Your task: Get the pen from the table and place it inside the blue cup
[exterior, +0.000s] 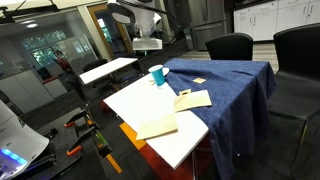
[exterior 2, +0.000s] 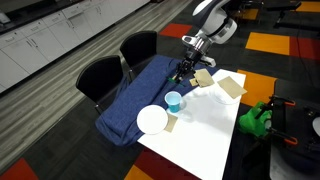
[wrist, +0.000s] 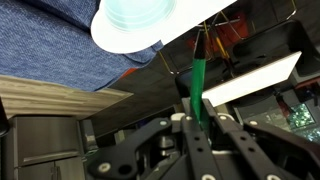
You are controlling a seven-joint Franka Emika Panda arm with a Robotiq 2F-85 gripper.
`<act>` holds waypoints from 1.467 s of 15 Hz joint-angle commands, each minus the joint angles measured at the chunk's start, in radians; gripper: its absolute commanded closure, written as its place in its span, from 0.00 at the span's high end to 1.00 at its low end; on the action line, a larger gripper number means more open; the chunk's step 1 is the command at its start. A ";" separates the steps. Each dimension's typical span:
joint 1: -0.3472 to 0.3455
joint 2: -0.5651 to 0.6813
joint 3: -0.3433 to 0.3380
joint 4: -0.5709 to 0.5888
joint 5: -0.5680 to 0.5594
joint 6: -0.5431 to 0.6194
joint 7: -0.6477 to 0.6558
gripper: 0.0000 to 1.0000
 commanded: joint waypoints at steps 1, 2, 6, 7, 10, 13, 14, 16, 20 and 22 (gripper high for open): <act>0.032 0.032 -0.021 0.037 0.061 -0.006 -0.071 0.03; 0.038 0.038 -0.021 0.043 0.073 0.000 -0.087 0.03; 0.055 0.066 -0.023 0.069 0.121 -0.008 -0.143 0.03; 0.061 0.046 -0.037 0.040 0.097 -0.013 -0.109 0.12; 0.068 0.059 -0.037 0.054 0.103 -0.012 -0.112 0.12; 0.062 0.064 -0.034 0.062 0.126 -0.009 -0.148 0.03; 0.052 0.068 -0.029 0.066 0.148 -0.023 -0.177 0.03; 0.043 0.074 -0.026 0.071 0.201 -0.046 -0.240 0.03; 0.046 0.092 -0.041 0.072 0.283 -0.101 -0.361 0.03; 0.049 0.102 -0.053 0.069 0.303 -0.128 -0.413 0.03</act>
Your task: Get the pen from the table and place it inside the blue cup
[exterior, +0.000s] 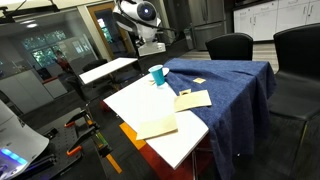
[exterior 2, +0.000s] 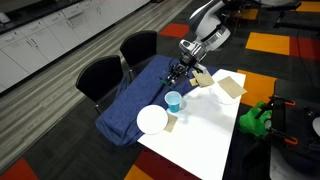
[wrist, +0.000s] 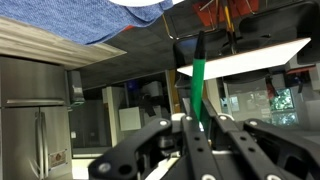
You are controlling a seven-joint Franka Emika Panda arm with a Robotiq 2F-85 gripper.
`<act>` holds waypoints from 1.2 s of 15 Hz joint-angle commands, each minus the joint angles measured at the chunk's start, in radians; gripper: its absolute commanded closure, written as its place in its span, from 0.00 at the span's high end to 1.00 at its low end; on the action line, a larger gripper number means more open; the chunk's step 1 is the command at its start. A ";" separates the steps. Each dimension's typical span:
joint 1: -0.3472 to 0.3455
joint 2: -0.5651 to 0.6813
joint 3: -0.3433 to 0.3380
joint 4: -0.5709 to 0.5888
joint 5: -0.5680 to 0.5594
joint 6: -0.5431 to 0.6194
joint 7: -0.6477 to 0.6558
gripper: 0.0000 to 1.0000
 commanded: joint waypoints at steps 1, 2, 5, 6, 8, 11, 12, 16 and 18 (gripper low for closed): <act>0.007 0.026 -0.032 0.011 0.049 -0.074 -0.105 0.03; 0.005 0.032 -0.039 0.010 0.055 -0.092 -0.129 0.03; -0.001 0.065 -0.056 0.013 0.075 -0.144 -0.186 0.03; -0.002 0.075 -0.061 0.014 0.083 -0.159 -0.202 0.03; -0.001 0.098 -0.070 0.018 0.094 -0.188 -0.227 0.03; 0.000 0.126 -0.082 0.023 0.100 -0.218 -0.252 0.03; 0.000 0.134 -0.085 0.025 0.102 -0.222 -0.260 0.03; -0.003 0.173 -0.089 0.042 0.124 -0.250 -0.298 0.03; -0.001 0.193 -0.091 0.054 0.140 -0.255 -0.316 0.03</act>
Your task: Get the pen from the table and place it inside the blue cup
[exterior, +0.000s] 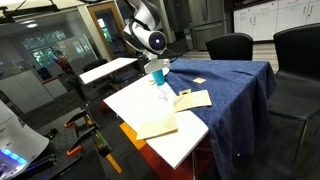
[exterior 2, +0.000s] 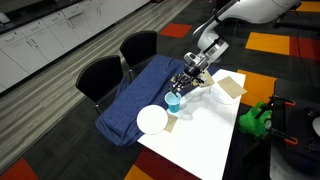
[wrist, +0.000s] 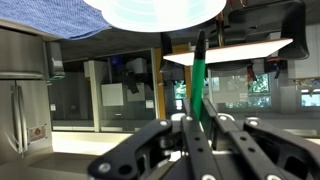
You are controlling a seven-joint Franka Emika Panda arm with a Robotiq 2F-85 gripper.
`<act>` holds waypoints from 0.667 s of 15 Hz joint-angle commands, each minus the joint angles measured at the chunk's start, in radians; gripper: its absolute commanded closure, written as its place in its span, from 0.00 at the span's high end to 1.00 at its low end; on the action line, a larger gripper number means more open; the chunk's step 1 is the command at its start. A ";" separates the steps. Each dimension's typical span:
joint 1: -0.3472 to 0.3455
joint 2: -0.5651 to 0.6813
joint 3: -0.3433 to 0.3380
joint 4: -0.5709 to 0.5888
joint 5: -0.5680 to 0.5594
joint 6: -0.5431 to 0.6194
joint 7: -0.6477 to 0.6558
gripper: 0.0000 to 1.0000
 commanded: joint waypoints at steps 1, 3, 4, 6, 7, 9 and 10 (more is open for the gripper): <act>0.002 0.046 -0.012 0.041 0.040 -0.045 -0.050 0.03; 0.003 0.066 -0.014 0.055 0.047 -0.045 -0.060 0.03; 0.002 0.076 -0.013 0.062 0.057 -0.045 -0.075 0.03; 0.001 0.095 -0.013 0.076 0.073 -0.046 -0.090 0.03; 0.000 0.104 -0.012 0.083 0.080 -0.049 -0.092 0.03; 0.001 0.121 -0.013 0.098 0.095 -0.049 -0.102 0.03; 0.003 0.131 -0.014 0.106 0.101 -0.048 -0.102 0.03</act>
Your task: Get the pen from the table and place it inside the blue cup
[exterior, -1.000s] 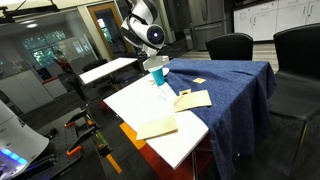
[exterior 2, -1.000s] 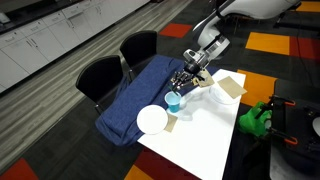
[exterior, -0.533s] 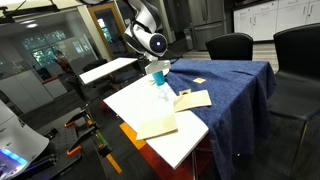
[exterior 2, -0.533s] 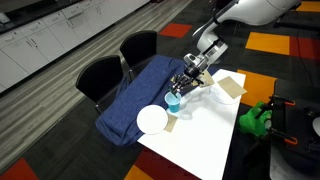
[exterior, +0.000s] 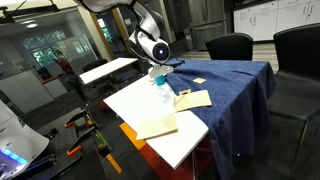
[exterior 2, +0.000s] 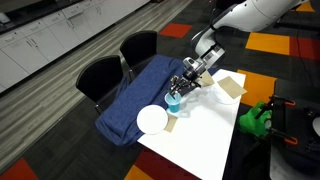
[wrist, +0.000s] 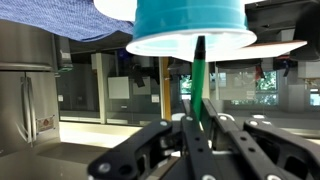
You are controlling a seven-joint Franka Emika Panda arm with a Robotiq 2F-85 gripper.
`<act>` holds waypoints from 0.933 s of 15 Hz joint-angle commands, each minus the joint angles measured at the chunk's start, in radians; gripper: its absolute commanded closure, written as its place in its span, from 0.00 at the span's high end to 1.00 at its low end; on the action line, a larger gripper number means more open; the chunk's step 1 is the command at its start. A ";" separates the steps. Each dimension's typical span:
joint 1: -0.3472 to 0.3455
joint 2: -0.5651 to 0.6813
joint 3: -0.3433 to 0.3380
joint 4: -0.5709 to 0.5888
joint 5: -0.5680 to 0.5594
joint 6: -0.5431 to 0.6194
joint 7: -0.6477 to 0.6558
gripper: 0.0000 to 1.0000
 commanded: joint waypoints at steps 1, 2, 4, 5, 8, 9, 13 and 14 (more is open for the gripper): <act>0.004 0.039 -0.014 0.044 0.035 -0.036 -0.030 0.03; 0.005 0.049 -0.014 0.051 0.037 -0.034 -0.030 0.03; 0.005 0.062 -0.015 0.060 0.037 -0.033 -0.032 0.03; 0.005 0.067 -0.016 0.064 0.037 -0.032 -0.032 0.03; 0.004 0.085 -0.019 0.074 0.039 -0.026 -0.034 0.03; 0.003 0.089 -0.020 0.076 0.039 -0.026 -0.032 0.12; 0.001 0.101 -0.021 0.083 0.046 -0.027 -0.035 0.51; 0.001 0.103 -0.021 0.085 0.048 -0.028 -0.035 0.60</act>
